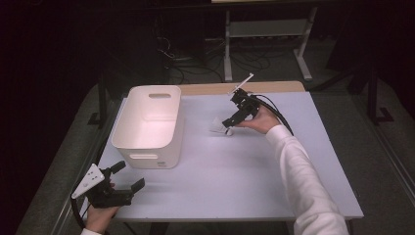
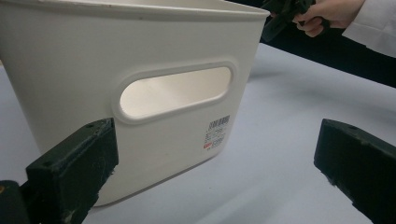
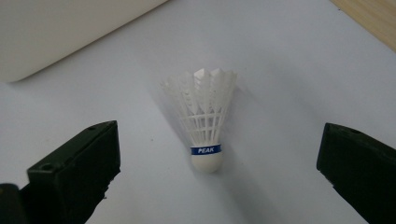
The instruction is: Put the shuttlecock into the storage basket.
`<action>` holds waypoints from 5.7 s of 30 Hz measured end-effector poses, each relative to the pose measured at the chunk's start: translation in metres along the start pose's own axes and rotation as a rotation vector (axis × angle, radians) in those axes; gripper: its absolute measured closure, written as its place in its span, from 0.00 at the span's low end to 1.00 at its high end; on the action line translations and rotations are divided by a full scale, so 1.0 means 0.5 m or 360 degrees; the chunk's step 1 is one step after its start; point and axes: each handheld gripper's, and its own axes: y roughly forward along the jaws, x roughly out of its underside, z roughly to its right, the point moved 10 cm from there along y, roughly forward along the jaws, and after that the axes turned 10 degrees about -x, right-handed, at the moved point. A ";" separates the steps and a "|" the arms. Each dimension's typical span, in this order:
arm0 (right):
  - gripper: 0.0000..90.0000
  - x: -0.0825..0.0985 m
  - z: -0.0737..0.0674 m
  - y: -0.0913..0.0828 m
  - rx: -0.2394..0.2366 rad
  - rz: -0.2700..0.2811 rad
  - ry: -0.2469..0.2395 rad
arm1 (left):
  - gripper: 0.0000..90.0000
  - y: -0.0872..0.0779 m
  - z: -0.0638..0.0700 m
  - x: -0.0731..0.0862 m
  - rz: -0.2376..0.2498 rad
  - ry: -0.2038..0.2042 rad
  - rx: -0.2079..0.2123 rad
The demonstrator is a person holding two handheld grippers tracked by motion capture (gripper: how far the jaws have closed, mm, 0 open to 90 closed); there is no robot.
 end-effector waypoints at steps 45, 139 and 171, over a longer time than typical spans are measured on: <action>0.00 0.041 0.029 0.121 -0.0023 -0.0264 -0.0026 | 0.00 -0.002 0.004 -0.001 0.0006 -0.0012 0.0018; 0.71 -0.061 -0.066 -0.021 -0.0148 -0.0004 -0.0183 | 0.00 -0.001 0.004 -0.002 0.0010 -0.0005 0.0014; 0.70 -0.148 -0.189 -0.053 -0.0225 0.0056 -0.0332 | 0.00 -0.001 0.004 -0.001 0.0008 0.0004 0.0021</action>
